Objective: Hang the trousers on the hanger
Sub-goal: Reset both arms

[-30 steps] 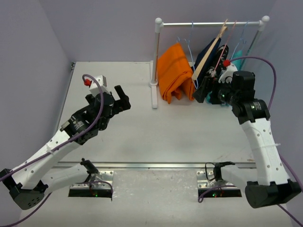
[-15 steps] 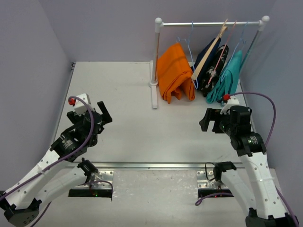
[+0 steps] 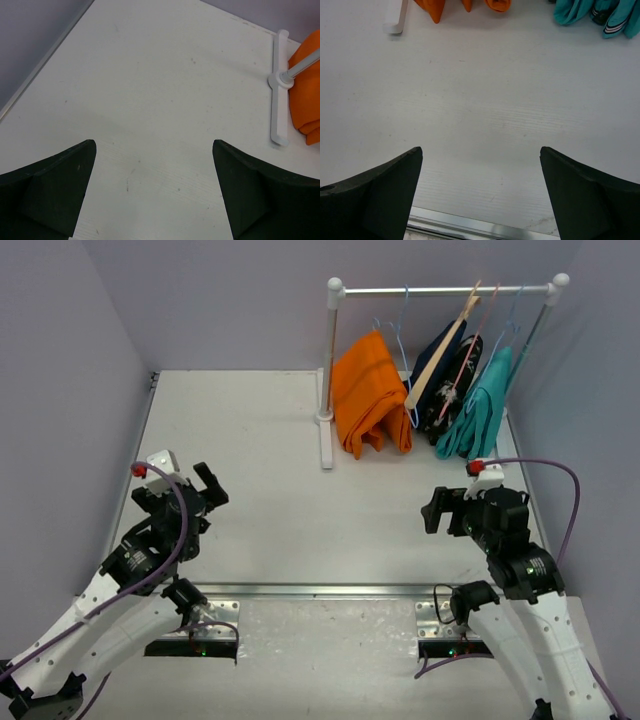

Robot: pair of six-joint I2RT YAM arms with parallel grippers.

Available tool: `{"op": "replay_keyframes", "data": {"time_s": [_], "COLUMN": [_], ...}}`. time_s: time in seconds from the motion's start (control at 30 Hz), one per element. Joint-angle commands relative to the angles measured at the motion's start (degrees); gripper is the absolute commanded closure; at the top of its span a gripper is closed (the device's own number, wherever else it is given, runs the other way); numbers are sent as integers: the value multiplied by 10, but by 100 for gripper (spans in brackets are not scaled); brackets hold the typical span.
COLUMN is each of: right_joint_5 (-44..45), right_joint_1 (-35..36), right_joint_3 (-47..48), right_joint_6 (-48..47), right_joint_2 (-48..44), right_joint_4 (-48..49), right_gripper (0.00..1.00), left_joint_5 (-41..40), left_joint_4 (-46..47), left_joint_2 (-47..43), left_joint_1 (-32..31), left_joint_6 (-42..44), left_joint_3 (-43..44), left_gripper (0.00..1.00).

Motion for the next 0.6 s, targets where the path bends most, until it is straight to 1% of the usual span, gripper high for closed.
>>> {"op": "replay_keyframes", "data": {"time_s": [0.0,0.57], "right_joint_5": [39,24], "right_joint_1": [6,6], "right_joint_3": [-9,-18], "right_joint_6": [-10,0], "right_joint_2": [-14,-3], "right_joint_4": [26,41], "right_gripper": [1,1], "left_joint_5": [-20,-19], "left_joint_4": [17,25], "left_joint_2": [-4,-5], "left_joint_1": [6,13], "left_joint_6": [0,5], "left_joint_3": [3,1], "left_gripper": [0,0]}}
